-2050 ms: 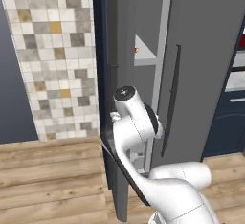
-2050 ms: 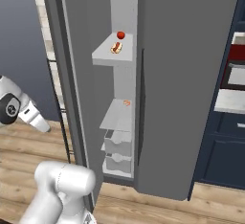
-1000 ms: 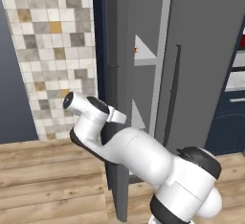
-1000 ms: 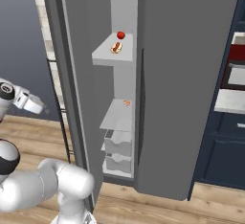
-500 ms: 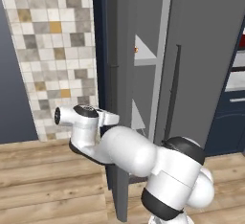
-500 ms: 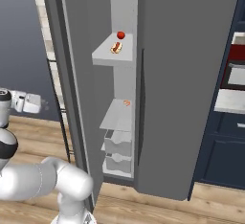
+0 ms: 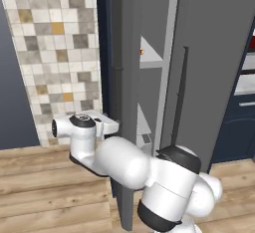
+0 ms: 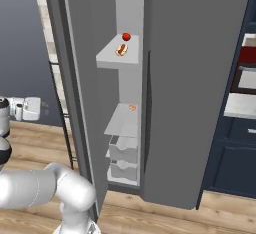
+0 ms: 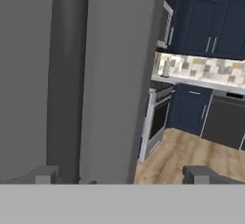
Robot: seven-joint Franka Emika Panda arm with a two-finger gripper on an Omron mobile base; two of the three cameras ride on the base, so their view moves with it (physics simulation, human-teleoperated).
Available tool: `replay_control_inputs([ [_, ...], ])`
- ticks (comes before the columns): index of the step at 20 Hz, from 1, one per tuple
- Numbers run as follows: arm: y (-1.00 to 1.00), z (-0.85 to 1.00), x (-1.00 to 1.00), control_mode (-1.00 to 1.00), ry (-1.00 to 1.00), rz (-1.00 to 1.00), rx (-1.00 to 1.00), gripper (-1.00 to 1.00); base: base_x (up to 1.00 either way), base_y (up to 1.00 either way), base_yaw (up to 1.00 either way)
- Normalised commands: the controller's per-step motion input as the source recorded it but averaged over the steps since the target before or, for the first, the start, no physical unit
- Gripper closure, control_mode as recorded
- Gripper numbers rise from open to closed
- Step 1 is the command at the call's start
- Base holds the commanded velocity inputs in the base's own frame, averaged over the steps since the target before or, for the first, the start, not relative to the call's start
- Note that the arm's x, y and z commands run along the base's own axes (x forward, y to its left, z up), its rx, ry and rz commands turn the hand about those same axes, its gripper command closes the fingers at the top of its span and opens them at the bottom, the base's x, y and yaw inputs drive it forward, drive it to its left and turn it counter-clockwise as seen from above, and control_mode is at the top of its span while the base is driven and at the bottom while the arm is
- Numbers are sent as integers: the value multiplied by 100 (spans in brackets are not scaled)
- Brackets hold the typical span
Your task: Store the hot dog in the freezer for long-term storage. Close the freezer door after placing the cooked food.
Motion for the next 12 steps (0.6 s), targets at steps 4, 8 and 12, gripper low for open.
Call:
replay_control_inputs([
  [4,0,-15,27,-100,0,-5,-1,-100,0,0,0],
  [8,0,-14,25,-100,0,-8,0,-100,0,0,0],
  [12,0,-9,22,-100,0,-8,0,-100,0,0,0],
])
